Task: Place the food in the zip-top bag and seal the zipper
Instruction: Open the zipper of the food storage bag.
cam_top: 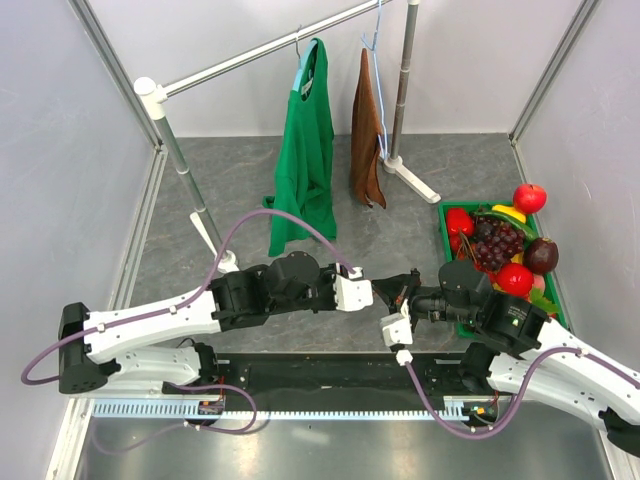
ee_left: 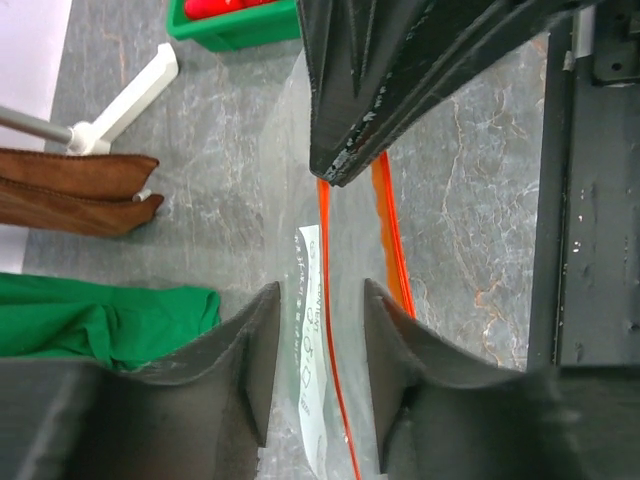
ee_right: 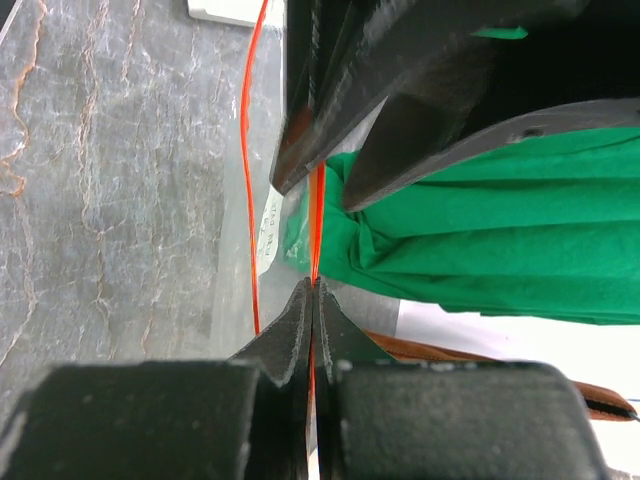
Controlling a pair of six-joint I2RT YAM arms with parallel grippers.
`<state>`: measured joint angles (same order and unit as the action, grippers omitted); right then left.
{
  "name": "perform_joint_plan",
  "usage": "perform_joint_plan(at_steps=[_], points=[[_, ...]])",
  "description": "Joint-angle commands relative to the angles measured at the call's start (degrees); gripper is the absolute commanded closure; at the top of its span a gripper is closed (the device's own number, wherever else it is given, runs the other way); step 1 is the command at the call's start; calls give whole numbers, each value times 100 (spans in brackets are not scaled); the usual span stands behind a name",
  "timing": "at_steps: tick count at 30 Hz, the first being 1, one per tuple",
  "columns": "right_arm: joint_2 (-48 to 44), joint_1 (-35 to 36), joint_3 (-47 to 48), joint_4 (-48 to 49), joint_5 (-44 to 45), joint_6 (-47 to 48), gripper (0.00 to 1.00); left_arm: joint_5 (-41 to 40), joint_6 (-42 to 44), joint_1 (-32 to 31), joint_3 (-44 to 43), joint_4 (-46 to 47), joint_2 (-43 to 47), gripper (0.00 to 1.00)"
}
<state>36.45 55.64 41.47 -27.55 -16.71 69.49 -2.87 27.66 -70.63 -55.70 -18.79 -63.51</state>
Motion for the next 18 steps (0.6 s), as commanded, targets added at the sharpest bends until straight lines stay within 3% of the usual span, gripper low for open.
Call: perform_joint_plan(at_steps=[1,5,6,9,10,11,13,18], points=[[-6,0,80,285,-271,117,100,-319,-208,-47,-143,51,-153,65],[11,0,1,399,-237,117,100,-231,-471,-30,-142,-72,-188,83],[38,0,27,408,-201,91,98,-231,-576,14,-291,-151,-276,97],[21,0,255,295,-43,-234,66,-179,-1182,329,-747,-598,-513,98],[-14,0,369,-124,-139,-295,48,-126,-1532,461,-871,-730,-566,98],[-119,0,553,-354,-218,-374,42,-30,-1701,584,-994,-836,-610,98],[-286,0,607,-811,-315,-428,31,120,-1965,761,-1197,-1039,-654,98],[-420,8,493,-743,18,-243,29,261,-2633,796,-1337,-1145,-742,98]])
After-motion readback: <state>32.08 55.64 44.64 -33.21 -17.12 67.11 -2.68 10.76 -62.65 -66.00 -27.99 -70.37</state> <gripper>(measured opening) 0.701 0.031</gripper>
